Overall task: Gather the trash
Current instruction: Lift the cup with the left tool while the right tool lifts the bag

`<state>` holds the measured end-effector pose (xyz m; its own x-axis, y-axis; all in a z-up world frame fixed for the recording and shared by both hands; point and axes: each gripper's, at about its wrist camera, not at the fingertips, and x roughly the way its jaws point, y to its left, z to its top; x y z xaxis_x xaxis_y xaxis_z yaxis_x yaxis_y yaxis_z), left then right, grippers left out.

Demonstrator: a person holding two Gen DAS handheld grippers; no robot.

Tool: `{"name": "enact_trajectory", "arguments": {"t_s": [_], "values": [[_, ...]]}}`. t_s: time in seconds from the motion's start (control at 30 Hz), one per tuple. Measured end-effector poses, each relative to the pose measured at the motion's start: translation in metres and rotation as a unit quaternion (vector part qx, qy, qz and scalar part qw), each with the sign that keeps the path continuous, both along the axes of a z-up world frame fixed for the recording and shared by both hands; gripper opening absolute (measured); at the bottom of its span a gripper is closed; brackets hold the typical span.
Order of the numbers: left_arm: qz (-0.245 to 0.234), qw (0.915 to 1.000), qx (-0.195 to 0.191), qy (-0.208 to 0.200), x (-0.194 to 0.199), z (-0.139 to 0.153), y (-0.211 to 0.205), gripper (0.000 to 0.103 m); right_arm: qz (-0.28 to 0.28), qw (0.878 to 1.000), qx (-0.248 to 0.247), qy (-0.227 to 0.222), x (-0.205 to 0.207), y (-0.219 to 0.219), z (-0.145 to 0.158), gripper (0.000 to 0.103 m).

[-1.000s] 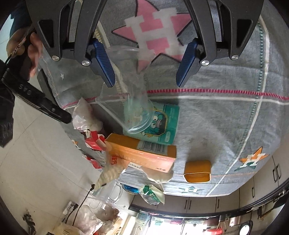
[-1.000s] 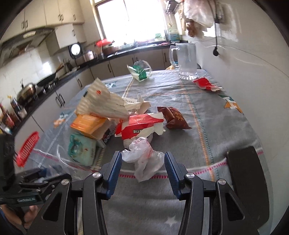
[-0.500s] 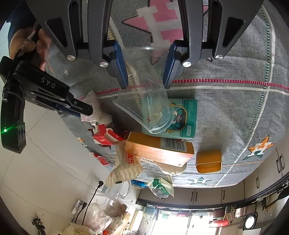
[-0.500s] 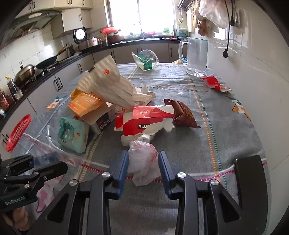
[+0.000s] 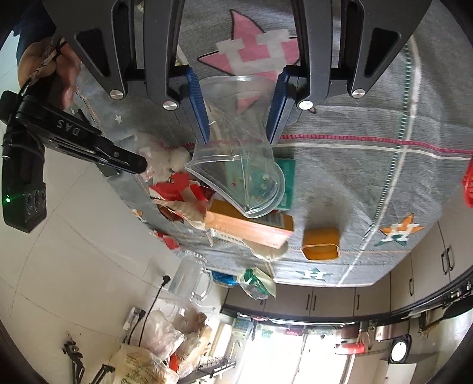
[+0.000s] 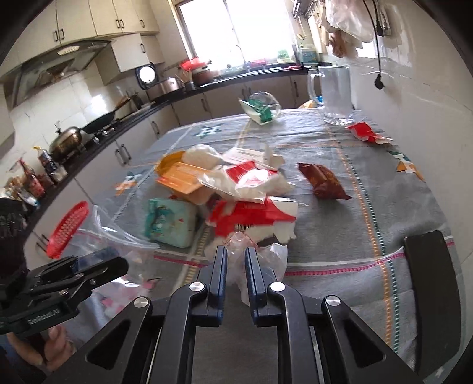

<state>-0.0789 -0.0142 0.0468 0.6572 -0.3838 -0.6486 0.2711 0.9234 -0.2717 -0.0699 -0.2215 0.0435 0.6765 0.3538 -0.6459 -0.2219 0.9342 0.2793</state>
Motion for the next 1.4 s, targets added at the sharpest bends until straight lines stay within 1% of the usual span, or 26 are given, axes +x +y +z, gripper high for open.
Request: {"name": "enact_trajectory", "arguments": {"t_s": [0.23, 0.6, 0.67, 0.93, 1.03, 1.17, 1.23, 1.33, 1.4], "values": [[0.020, 0.9997, -0.012, -0.008, -0.005, 0.008, 0.019, 0.039, 0.036, 0.998, 0.050, 0.000, -0.014, 0.008, 0.013, 0.013], [0.044, 0.9987, -0.021, -0.014, -0.013, 0.012, 0.043, 0.039, 0.076, 0.993, 0.087, -0.008, -0.025, 0.021, 0.028, 0.011], [0.045, 0.9987, -0.022, -0.013, -0.013, 0.012, 0.045, 0.039, 0.083, 0.993, 0.080, -0.012, -0.026, 0.025, 0.029, 0.011], [0.051, 0.9984, -0.022, -0.013, -0.014, 0.010, 0.051, 0.039, 0.096, 0.993, 0.068, 0.002, -0.032, 0.031, 0.022, 0.009], [0.052, 0.9983, -0.023, -0.013, -0.014, 0.010, 0.052, 0.039, 0.105, 0.993, 0.057, 0.005, -0.036, 0.033, 0.019, 0.009], [0.055, 0.9981, -0.022, -0.014, -0.015, 0.011, 0.054, 0.039, 0.113, 0.993, 0.031, 0.006, -0.046, 0.038, 0.009, 0.007], [0.057, 0.9980, -0.024, -0.015, -0.016, 0.011, 0.055, 0.039, 0.127, 0.991, 0.031, 0.016, -0.050, 0.043, 0.004, 0.006], [0.058, 0.9979, -0.024, -0.016, -0.017, 0.013, 0.057, 0.039, 0.137, 0.990, 0.022, 0.016, -0.055, 0.048, 0.001, 0.006], [0.058, 0.9979, -0.024, -0.017, -0.017, 0.013, 0.058, 0.039, 0.155, 0.988, 0.008, 0.021, -0.059, 0.056, -0.002, 0.006]]}}
